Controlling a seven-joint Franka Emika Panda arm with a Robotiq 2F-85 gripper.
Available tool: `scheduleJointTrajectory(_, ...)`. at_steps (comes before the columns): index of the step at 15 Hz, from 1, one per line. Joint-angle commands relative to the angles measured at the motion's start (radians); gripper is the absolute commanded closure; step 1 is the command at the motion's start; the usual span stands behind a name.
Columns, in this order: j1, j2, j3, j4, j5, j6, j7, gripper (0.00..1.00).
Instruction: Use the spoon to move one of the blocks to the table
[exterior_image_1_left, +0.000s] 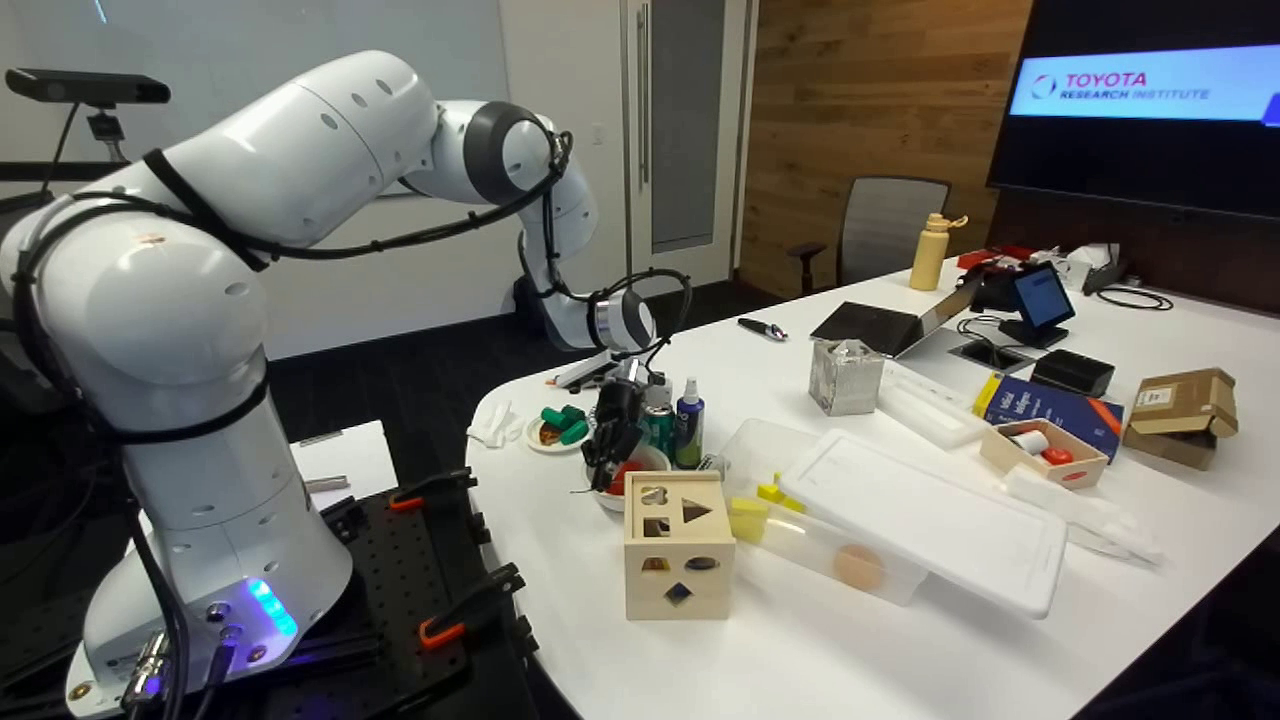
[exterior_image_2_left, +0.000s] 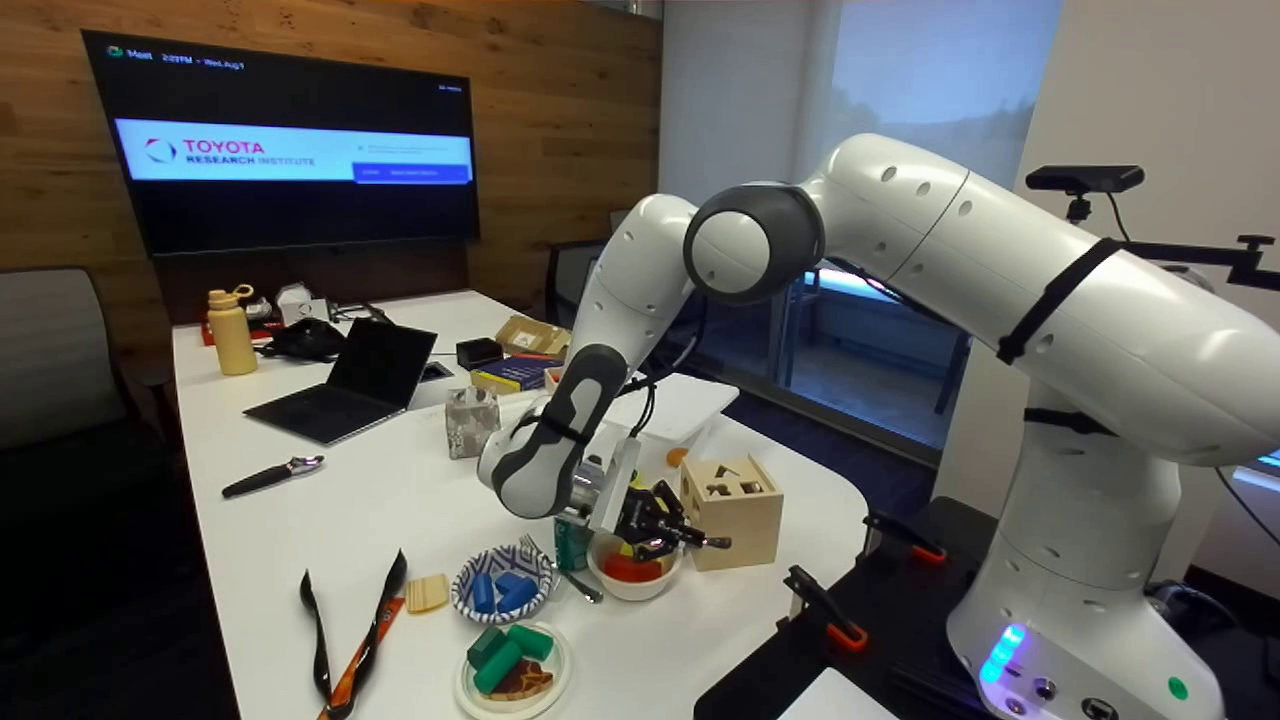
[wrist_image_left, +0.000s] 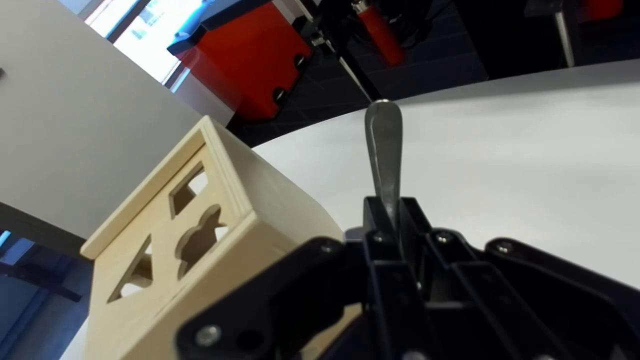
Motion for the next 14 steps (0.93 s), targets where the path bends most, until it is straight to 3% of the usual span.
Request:
scheduleJointTrajectory(1,0.027,0.037,-0.023,0.059,-0.047,-0.049,0.023,0.97)
scheduleJointTrajectory(14,0.052,0.149,-0.029,0.192,-0.142,-0.140,-0.004,0.97)
